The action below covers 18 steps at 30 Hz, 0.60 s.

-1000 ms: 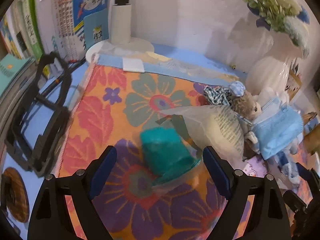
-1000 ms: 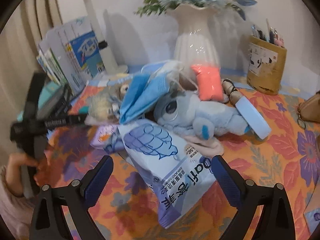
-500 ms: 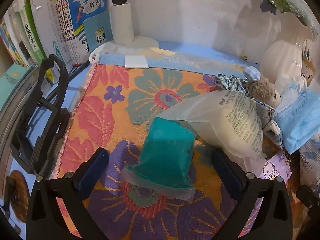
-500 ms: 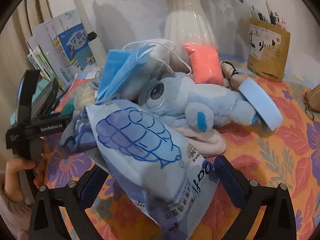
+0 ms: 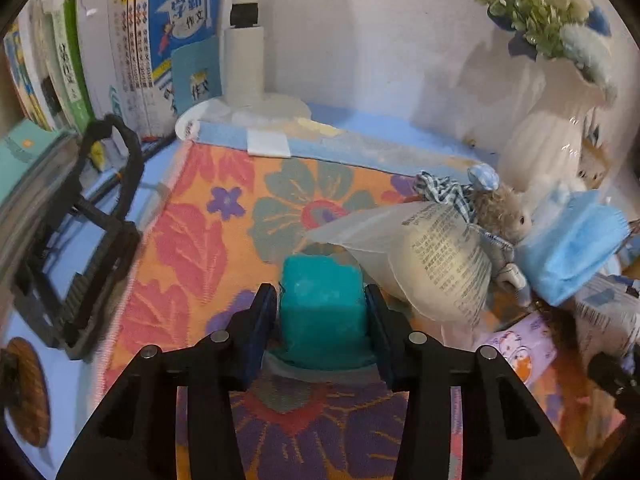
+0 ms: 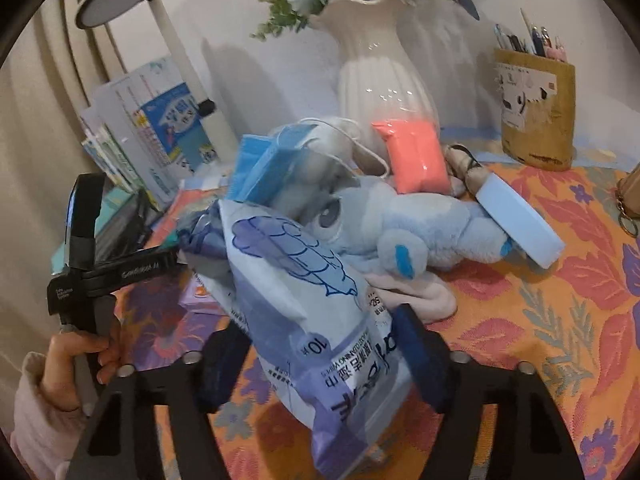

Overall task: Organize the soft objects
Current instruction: 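Grasp the teal pouch with the left tool while the right tool grasps the blue-white bag, then carry the teal pouch and blue-white bag to the glass bowl and release both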

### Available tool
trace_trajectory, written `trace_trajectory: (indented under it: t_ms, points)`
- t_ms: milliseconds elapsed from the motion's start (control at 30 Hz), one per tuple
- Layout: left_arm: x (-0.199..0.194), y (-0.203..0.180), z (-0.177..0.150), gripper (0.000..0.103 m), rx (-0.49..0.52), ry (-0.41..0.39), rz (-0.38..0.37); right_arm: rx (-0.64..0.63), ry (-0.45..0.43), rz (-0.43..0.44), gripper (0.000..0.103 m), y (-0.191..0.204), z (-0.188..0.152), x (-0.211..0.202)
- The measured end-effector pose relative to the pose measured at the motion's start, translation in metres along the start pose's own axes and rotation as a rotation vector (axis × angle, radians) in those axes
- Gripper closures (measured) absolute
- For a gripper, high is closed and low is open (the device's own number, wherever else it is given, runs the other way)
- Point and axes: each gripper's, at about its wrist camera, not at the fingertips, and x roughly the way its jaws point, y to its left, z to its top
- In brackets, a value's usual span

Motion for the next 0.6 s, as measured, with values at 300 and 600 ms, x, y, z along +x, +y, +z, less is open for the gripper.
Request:
trace_trajectory:
  t_ms: [300, 600]
  points:
    - [-0.018, 0.016, -0.014, 0.062, -0.077, -0.02, -0.042, -0.02, -0.091, 0.0, 0.042, 0.011, -0.009, -0.023]
    - [-0.034, 0.005, -0.036, 0.062, -0.059, -0.016, -0.051, 0.093, -0.225, 0.03, 0.042, -0.004, -0.027, -0.062]
